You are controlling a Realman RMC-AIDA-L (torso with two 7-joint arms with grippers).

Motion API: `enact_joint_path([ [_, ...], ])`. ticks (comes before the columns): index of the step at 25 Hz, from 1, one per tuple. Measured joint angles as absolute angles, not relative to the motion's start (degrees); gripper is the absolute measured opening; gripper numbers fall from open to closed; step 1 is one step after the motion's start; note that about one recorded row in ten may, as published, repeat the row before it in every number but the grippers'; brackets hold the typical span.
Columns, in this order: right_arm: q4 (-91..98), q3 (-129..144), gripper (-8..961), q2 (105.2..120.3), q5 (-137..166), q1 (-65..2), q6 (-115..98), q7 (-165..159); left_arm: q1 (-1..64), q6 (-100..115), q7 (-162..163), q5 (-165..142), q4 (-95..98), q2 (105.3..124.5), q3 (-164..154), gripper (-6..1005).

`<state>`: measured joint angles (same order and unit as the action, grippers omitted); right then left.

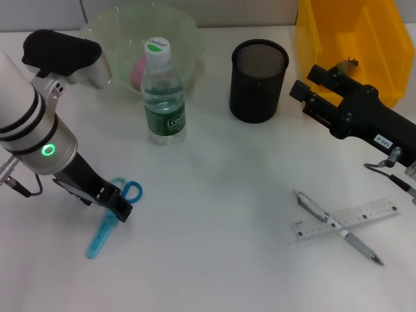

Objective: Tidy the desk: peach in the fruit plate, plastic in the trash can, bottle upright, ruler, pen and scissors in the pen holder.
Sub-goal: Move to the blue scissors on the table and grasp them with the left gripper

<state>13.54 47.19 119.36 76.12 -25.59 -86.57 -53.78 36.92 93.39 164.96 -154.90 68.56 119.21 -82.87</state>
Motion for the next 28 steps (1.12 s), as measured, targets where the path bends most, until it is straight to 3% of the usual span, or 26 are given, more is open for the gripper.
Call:
enact_joint_path([
  [28, 12.6, 47.1, 575, 119.44, 75.8, -25.8, -86.8, -53.8, 37.3, 91.5, 165.0, -154.3, 66.5, 119.18, -84.8, 785],
])
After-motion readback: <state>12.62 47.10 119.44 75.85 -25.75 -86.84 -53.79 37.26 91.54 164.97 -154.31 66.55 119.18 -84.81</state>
